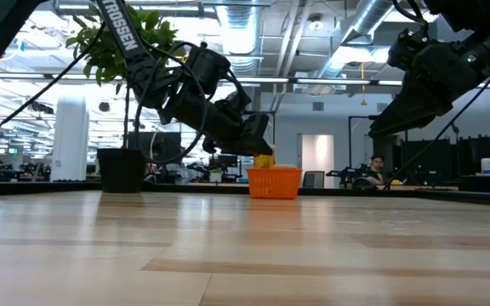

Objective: Pick and place pill bottles into a basket
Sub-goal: Put the orange pill bottle into the orange basket, then return to Home Position

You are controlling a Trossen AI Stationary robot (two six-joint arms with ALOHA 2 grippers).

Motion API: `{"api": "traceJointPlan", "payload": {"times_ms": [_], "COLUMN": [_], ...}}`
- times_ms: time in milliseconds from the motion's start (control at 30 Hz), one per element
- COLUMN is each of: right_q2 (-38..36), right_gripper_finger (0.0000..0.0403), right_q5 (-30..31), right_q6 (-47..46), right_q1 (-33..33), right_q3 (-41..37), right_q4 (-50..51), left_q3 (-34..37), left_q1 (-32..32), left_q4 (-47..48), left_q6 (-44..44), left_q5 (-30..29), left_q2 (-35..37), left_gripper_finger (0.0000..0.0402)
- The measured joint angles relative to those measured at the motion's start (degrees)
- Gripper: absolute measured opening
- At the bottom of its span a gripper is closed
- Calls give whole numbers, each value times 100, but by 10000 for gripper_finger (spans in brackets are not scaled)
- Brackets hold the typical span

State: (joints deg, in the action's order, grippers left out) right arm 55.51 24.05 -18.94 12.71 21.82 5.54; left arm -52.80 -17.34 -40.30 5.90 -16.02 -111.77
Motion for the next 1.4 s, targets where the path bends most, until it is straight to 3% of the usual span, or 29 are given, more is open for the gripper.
{"api": "traceJointPlan", "payload": {"times_ms": [500,900,1167,1300,1400], "right_q2": [0,0,0,0,-2], "right_gripper_finger": [249,249,249,249,249], "right_q5": [0,0,0,4,77], "right_q6": [0,-1,0,149,770], "right_q1": [0,1,1,-26,-169], "right_q3": [0,0,0,0,0], "right_q4": [-11,-22,-20,-20,2], "left_q3": [2,2,4,11,10], "left_q1": [1,2,22,83,125], "left_q4": [61,93,89,349,790], "left_q6": [-84,-82,-278,-346,-342], "left_q5": [32,34,72,194,214], "left_q2": [0,0,14,245,641], "left_gripper_finger": [186,254,262,262,263]}}
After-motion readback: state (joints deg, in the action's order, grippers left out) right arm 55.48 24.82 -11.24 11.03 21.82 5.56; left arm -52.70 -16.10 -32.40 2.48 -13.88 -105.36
